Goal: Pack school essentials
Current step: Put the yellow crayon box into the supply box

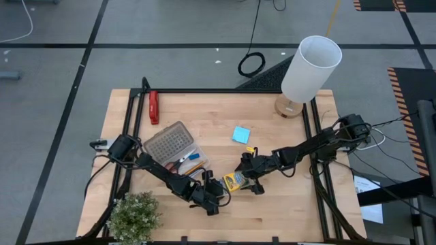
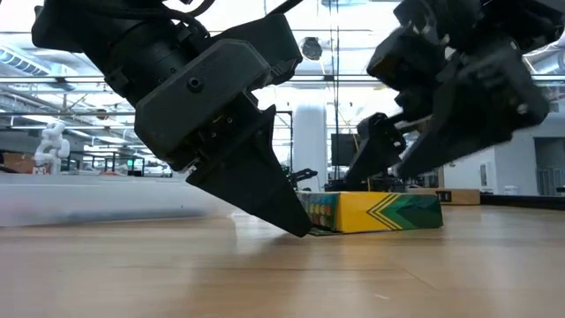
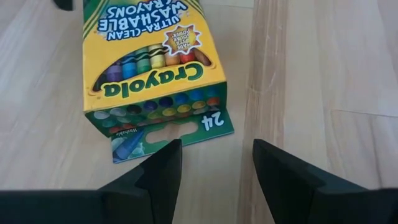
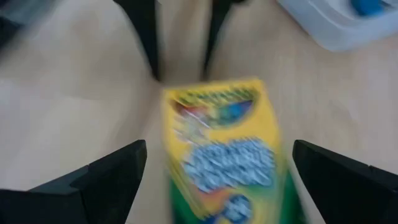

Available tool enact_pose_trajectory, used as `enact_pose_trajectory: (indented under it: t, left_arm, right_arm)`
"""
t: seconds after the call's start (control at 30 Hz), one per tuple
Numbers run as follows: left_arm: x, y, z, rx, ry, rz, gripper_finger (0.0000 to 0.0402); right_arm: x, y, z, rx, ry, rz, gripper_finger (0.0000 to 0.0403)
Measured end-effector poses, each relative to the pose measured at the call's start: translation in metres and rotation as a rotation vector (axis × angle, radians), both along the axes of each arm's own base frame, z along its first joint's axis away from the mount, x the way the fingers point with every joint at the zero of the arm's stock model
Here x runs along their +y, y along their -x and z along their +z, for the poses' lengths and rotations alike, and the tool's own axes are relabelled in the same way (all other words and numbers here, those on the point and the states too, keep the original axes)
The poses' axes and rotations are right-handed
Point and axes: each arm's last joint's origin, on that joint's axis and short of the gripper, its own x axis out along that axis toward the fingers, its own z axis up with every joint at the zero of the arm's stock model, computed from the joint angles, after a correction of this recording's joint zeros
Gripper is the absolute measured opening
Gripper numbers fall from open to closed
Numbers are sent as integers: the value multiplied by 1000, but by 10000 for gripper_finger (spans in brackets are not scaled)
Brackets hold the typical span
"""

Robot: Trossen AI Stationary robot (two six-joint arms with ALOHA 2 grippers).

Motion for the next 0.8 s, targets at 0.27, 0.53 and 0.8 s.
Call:
enact_pose_trajectory:
  t: [0.27, 0.53, 0.8]
  left_arm:
    - [0, 0, 0, 0, 0, 0, 200]
    - [0, 0, 0, 0, 0, -1, 200]
    - [0, 0, 0, 0, 0, -1, 200]
  right_arm:
    - [0, 1, -5, 25, 35, -38, 400]
    - [0, 2, -5, 36, 38, -37, 400]
    - [1, 2, -14, 63, 46, -31, 400]
